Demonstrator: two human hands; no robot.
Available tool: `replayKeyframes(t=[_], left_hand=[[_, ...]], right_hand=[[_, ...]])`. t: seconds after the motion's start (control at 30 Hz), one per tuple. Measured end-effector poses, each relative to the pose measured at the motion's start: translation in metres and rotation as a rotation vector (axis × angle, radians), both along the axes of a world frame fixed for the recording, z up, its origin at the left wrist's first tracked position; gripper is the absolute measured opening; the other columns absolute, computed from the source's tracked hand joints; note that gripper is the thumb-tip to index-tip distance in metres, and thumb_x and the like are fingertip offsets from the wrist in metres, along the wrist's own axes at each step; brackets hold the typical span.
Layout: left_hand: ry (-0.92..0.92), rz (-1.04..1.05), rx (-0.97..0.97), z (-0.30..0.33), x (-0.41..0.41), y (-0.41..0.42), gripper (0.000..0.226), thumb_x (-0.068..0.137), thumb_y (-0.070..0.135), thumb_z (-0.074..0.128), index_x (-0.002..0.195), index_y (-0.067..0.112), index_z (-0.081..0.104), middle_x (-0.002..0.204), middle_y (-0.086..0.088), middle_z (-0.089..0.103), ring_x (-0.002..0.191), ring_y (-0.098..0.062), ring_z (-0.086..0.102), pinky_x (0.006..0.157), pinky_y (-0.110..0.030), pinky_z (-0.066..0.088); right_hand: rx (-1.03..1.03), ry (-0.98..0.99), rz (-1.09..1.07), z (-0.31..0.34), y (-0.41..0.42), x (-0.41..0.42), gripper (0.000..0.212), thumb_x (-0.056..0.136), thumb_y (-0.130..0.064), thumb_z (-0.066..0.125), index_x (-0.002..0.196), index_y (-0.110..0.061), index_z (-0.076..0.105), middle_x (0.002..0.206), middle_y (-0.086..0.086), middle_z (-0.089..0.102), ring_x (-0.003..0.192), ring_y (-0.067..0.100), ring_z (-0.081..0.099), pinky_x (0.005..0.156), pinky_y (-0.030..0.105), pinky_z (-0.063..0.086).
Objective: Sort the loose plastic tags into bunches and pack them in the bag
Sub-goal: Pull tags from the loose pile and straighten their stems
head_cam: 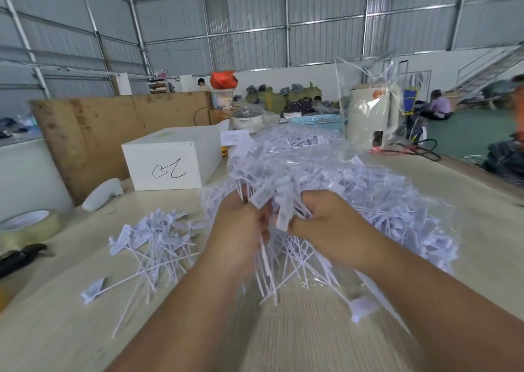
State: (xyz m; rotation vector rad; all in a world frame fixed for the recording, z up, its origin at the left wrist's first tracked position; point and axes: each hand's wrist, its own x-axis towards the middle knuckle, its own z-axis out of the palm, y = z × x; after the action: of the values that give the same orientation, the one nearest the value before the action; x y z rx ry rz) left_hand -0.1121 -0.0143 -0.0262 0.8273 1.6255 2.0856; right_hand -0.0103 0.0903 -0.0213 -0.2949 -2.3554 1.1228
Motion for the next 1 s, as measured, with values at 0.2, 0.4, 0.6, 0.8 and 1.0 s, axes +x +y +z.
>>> replayKeyframes(t=[0.2, 0.4, 0.6, 0.8, 1.0], left_hand=[[-0.046, -0.079, -0.002, 0.003, 0.009, 0.000, 0.026, 0.098, 0.026, 0.054, 0.075, 0.015, 0.061, 0.058, -0.004, 0.056, 0.043, -0.012, 0.038, 0.041, -0.021, 0.029], [0.023, -0.058, 0.005, -0.001, 0.018, 0.004, 0.013, 0.097, 0.019, 0.056, 0.090, 0.020, 0.067, 0.062, 0.002, 0.064, 0.046, -0.005, 0.055, 0.043, -0.014, 0.040], [0.135, -0.177, 0.054, -0.006, 0.019, 0.008, 0.045, 0.068, 0.011, 0.060, 0.113, 0.015, 0.067, 0.097, -0.002, 0.075, 0.093, -0.016, 0.072, 0.072, -0.025, 0.054], [0.096, -0.161, 0.103, -0.011, 0.016, 0.011, 0.038, 0.071, 0.017, 0.067, 0.108, 0.013, 0.067, 0.095, -0.003, 0.075, 0.092, -0.016, 0.072, 0.071, -0.022, 0.054], [0.101, -0.079, 0.003, -0.008, 0.021, 0.018, 0.058, 0.062, 0.054, 0.075, 0.107, 0.019, 0.070, 0.097, 0.000, 0.075, 0.098, -0.016, 0.071, 0.090, -0.037, 0.052]], right_hand=[[-0.136, 0.069, -0.087, -0.002, -0.006, -0.006, 0.019, 0.088, -0.017, 0.065, 0.070, -0.012, 0.066, 0.068, 0.003, 0.069, 0.064, 0.012, 0.062, 0.066, 0.026, 0.050], [-0.236, 0.198, -0.157, -0.008, -0.012, -0.011, 0.025, 0.087, -0.008, 0.060, 0.063, -0.014, 0.061, 0.053, -0.006, 0.060, 0.044, 0.003, 0.049, 0.045, 0.017, 0.037], [-0.030, 0.218, -0.237, -0.011, -0.024, -0.017, 0.031, 0.076, 0.007, 0.050, 0.063, -0.021, 0.049, 0.058, -0.008, 0.054, 0.051, -0.010, 0.052, 0.042, 0.009, 0.035], [0.021, 0.298, -0.199, -0.011, -0.032, -0.017, 0.034, 0.079, 0.007, 0.048, 0.070, -0.026, 0.052, 0.067, -0.014, 0.060, 0.060, -0.005, 0.057, 0.051, 0.006, 0.039], [0.091, 0.327, -0.170, -0.018, -0.044, -0.023, 0.009, 0.100, 0.003, 0.041, 0.093, -0.001, 0.045, 0.090, 0.015, 0.052, 0.072, 0.011, 0.051, 0.069, 0.015, 0.044]])
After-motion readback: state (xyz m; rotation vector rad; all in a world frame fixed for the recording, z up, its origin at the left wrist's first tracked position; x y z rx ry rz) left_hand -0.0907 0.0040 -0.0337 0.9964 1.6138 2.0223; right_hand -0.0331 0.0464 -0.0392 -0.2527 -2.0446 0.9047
